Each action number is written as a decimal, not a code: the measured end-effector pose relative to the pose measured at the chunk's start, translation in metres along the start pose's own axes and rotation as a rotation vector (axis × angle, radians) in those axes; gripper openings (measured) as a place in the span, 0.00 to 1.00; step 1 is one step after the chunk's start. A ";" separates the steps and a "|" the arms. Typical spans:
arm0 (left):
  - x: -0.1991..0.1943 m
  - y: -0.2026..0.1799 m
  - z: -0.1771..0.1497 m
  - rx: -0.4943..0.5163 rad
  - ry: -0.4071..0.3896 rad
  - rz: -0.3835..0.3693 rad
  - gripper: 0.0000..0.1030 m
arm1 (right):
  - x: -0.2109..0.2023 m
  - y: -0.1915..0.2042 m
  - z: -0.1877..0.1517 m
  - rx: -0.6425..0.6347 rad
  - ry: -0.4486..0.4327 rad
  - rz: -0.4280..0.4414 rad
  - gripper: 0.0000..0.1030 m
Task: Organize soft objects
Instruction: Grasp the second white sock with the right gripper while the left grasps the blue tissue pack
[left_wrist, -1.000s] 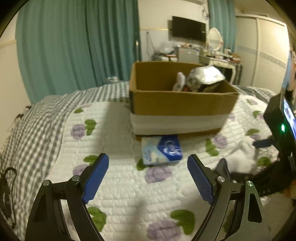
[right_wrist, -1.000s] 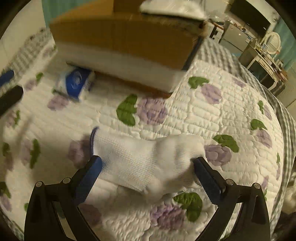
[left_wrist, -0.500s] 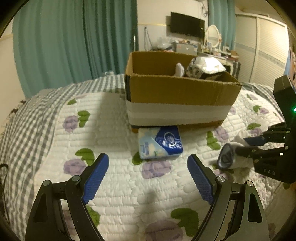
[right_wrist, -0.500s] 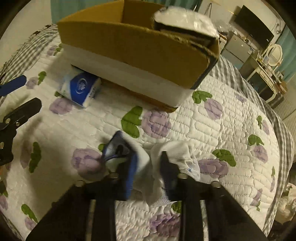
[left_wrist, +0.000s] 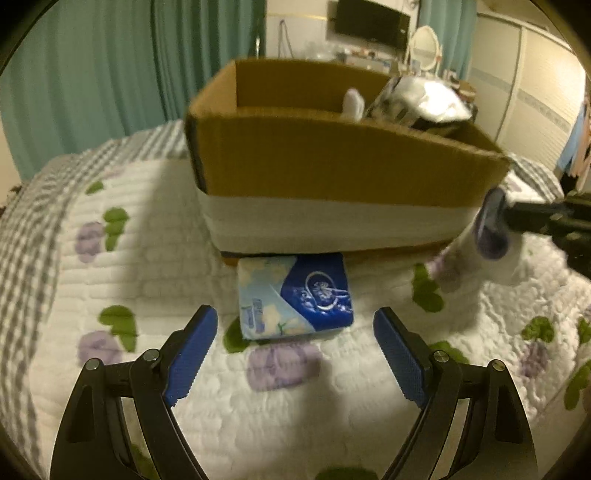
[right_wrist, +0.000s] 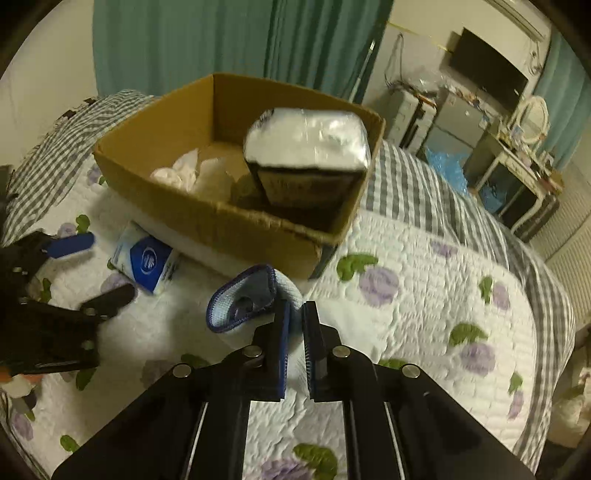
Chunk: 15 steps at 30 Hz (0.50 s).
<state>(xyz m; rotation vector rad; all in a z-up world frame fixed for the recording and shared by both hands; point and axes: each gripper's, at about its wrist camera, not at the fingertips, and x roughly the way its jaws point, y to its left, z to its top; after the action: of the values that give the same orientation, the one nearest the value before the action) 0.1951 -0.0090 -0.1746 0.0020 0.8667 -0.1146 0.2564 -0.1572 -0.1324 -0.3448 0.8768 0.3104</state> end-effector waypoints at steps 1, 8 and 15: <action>0.006 0.000 0.000 0.004 0.006 0.004 0.83 | 0.000 0.000 0.002 -0.007 -0.005 0.003 0.07; 0.042 -0.007 0.001 0.047 0.055 0.051 0.83 | 0.015 -0.007 -0.006 -0.018 0.010 0.052 0.06; 0.039 -0.005 -0.001 0.058 0.029 0.045 0.71 | 0.001 -0.005 -0.009 -0.034 -0.020 0.048 0.04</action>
<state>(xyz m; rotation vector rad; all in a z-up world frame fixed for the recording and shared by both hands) 0.2192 -0.0174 -0.2045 0.0777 0.8920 -0.0978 0.2528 -0.1649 -0.1382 -0.3520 0.8615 0.3729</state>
